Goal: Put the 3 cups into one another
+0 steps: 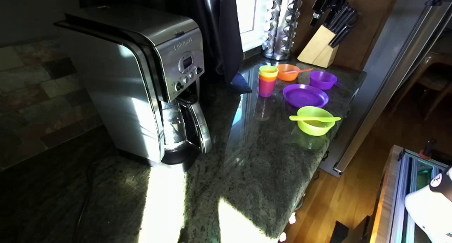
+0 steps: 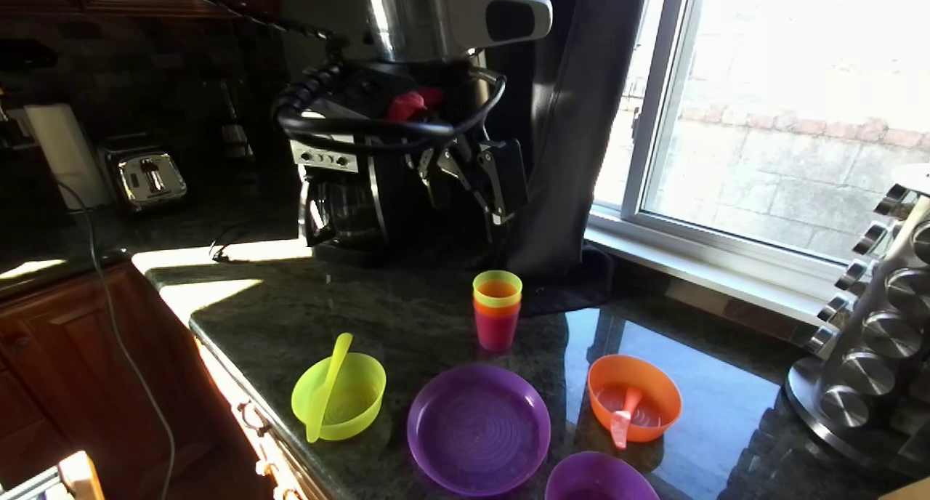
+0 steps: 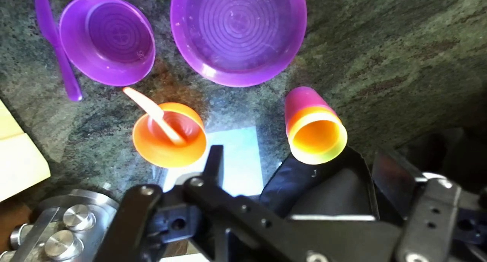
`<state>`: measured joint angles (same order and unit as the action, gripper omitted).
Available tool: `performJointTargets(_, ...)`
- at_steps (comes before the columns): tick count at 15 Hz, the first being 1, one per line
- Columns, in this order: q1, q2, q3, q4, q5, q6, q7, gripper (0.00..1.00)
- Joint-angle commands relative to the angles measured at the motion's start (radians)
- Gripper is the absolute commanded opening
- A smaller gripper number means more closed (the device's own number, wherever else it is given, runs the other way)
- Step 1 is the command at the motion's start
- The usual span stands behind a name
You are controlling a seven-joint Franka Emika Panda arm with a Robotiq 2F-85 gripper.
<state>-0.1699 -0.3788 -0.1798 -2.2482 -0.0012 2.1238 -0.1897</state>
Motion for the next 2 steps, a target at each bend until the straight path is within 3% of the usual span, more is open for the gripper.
performJointTargets(1,0.009,-0.002,-0.008,-0.003,-0.004,0.002,0.004,1.0)
performJointTargets(2,0.009,-0.003,-0.008,-0.005,-0.005,0.003,0.005,1.0)
